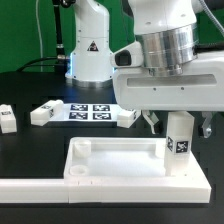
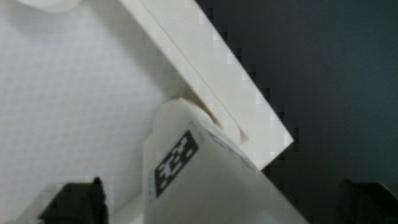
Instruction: Assemble desk
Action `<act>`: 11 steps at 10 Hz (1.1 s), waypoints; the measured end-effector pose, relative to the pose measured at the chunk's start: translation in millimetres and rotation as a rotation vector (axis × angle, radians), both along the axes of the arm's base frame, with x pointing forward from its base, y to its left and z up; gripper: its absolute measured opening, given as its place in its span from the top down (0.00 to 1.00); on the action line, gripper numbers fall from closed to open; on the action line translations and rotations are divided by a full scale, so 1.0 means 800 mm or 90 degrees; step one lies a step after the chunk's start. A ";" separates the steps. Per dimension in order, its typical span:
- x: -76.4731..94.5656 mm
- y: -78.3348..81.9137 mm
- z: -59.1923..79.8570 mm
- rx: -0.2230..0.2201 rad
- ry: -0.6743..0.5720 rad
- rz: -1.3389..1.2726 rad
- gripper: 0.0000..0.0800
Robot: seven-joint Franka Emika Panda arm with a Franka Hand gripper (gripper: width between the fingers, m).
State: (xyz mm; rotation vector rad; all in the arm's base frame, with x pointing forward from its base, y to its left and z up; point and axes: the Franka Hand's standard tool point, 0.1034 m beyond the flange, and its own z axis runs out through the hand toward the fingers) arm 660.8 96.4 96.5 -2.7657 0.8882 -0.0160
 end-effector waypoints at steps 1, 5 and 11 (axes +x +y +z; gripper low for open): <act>0.000 -0.001 0.002 -0.040 -0.020 0.144 0.19; 0.006 -0.004 0.008 -0.078 -0.054 0.321 0.22; 0.008 -0.011 0.008 -0.059 -0.016 0.063 0.63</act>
Offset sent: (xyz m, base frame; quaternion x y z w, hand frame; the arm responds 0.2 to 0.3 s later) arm -0.0008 -0.0084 0.0027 0.0276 -0.0003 -0.1446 0.9891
